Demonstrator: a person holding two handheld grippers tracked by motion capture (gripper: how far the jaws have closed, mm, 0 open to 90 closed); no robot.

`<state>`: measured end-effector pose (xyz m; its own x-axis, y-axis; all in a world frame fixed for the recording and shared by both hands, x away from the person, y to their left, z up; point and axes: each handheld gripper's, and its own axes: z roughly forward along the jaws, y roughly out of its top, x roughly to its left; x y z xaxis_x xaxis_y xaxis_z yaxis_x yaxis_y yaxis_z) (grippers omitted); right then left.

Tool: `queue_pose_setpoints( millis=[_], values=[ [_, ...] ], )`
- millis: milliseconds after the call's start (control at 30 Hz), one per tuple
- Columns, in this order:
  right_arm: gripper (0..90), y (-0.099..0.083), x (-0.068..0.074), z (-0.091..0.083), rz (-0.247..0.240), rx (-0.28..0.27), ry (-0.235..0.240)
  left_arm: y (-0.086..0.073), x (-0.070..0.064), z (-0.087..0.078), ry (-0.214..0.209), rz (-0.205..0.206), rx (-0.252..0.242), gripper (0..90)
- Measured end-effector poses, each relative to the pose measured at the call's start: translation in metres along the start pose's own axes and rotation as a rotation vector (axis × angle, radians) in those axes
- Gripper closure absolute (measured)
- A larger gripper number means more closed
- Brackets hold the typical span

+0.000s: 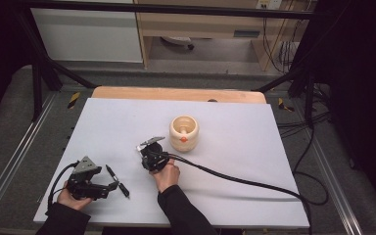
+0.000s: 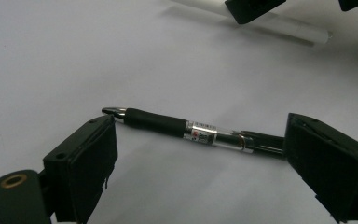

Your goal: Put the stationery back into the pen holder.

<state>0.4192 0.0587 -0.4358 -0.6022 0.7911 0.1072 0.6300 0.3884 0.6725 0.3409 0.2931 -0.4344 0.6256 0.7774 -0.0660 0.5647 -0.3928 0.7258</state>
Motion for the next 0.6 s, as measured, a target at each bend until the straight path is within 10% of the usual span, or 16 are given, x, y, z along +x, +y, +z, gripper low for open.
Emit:
queue_pose_setpoints(
  millis=[600],
  values=[
    [78.9, 0.005, -0.012, -0.038, -0.014, -0.113, 0.086, 0.000, 0.000, 0.000, 0.002, 0.000, -0.001, 10.0]
  ],
)
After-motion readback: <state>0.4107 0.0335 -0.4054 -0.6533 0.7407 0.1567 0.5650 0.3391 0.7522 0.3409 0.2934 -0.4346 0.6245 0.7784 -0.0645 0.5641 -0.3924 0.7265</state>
